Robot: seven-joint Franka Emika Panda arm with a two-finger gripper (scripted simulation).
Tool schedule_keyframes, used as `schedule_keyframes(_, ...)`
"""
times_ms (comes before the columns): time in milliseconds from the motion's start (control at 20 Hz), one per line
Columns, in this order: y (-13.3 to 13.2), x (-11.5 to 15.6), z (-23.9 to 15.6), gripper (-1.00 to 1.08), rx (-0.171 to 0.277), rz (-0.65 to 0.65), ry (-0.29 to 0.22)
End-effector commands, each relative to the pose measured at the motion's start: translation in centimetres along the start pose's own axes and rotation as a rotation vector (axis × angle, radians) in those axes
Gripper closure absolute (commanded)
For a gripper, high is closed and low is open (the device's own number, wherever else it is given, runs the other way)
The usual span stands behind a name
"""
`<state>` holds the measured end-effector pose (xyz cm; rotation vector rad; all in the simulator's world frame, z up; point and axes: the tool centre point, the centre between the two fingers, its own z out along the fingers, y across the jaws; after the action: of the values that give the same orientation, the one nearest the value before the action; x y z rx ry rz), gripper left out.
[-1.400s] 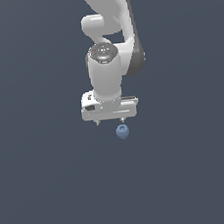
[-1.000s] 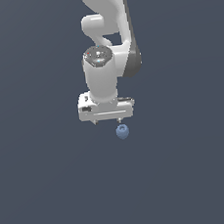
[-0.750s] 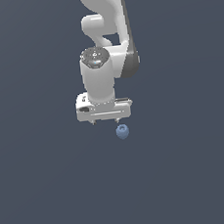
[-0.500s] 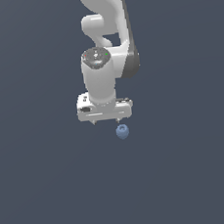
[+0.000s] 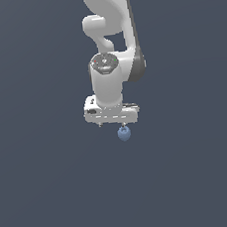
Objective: Pick up the object and move it to a goal position.
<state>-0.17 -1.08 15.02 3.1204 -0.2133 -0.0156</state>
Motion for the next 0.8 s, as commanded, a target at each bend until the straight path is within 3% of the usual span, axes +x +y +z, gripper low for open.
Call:
schedule_keyframes(0,-0.7,-0.2,0.6,-0.92,0.003,0.046,0.001)
schedule_keyframes(750,-4.5,-1.7,4.3,-0.92,0.015,0.326,0.005)
